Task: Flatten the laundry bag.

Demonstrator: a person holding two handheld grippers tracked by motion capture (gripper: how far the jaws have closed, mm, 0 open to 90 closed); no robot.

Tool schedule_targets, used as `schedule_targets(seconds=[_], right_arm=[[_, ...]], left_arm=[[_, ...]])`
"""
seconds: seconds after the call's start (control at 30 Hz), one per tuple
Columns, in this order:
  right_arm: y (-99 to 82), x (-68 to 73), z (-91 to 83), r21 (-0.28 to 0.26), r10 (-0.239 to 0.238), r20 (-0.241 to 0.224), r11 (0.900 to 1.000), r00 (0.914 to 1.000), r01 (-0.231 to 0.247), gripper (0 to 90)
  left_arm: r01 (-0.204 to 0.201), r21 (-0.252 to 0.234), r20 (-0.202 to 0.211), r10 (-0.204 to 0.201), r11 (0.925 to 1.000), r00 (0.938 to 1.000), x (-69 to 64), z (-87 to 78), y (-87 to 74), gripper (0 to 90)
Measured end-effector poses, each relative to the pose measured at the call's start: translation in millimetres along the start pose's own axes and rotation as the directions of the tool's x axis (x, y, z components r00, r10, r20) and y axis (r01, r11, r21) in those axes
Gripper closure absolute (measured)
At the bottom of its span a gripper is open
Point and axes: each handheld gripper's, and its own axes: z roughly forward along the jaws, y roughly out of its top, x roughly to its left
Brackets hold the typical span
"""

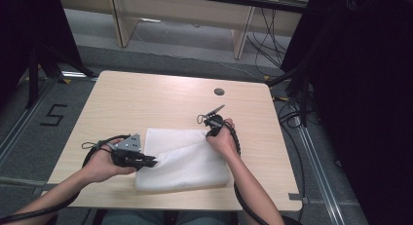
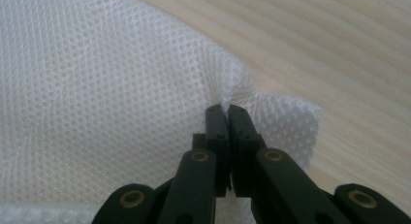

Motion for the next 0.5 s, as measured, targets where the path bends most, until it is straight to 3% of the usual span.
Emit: schedule_targets(seconds=[0.03,0.07,0.1,0.17,0.2,0.3,0.33,0.43,0.5], right_arm=[[1.3,0.5,0.2,0.014,0.049,0.001,0.9987,0.9988,-0.049,89.5],[1.7,-2.7,1.2,-0.001,0.029,0.007,0.9996,0.9996,-0.029,89.5],[2.8,-3.1,2.3,-0.01,0.042,0.002,0.9991,0.9991,-0.042,89.5],[4.4,-5.2,4.1,-0.018,0.054,0.002,0.9984,0.9985,-0.054,89.5],[5.4,-6.4,3.9,-0.025,0.027,0.014,0.9993,0.9995,-0.027,89.5],[9.7,-6.7,2.8,0.0,0.069,0.006,0.9976,0.9976,-0.069,89.5],[10.2,-8.9,3.3,-0.011,0.053,0.007,0.9986,0.9986,-0.053,89.6],[13.4,-11.1,1.7,-0.016,0.078,-0.001,0.9968,0.9969,-0.078,89.5],[14.9,-14.1,0.9,-0.032,0.079,-0.001,0.9963,0.9968,-0.079,89.5]], left_arm=[[0.002,-0.007,0.0,-0.002,1.0,1.0,-0.5,-0.4,1.3,83.3],[-0.019,-0.005,0.012,0.019,0.9998,0.9997,0.5,-1.2,3.1,83.3],[-0.003,-0.013,0.004,0.003,0.9999,1.0,-1.4,-1.1,3.7,83.3],[-0.013,-0.026,0.018,0.014,0.9996,0.9997,-1.8,-1.6,5.8,83.3],[0.006,-0.036,0.038,-0.005,0.9993,0.9992,-3.3,-2.3,6.4,83.3],[-0.004,-0.043,0.053,0.006,0.9991,0.9986,-7.8,-4.2,8.5,83.3],[-0.009,-0.049,0.06,0.012,0.9988,0.9981,-9.4,-3.5,8.5,83.3],[-0.039,-0.028,0.073,0.041,0.9989,0.9965,-12.4,-2.1,8.6,83.3],[-0.028,-0.041,0.089,0.031,0.9988,0.9955,-16.5,-1.0,8.7,83.4]])
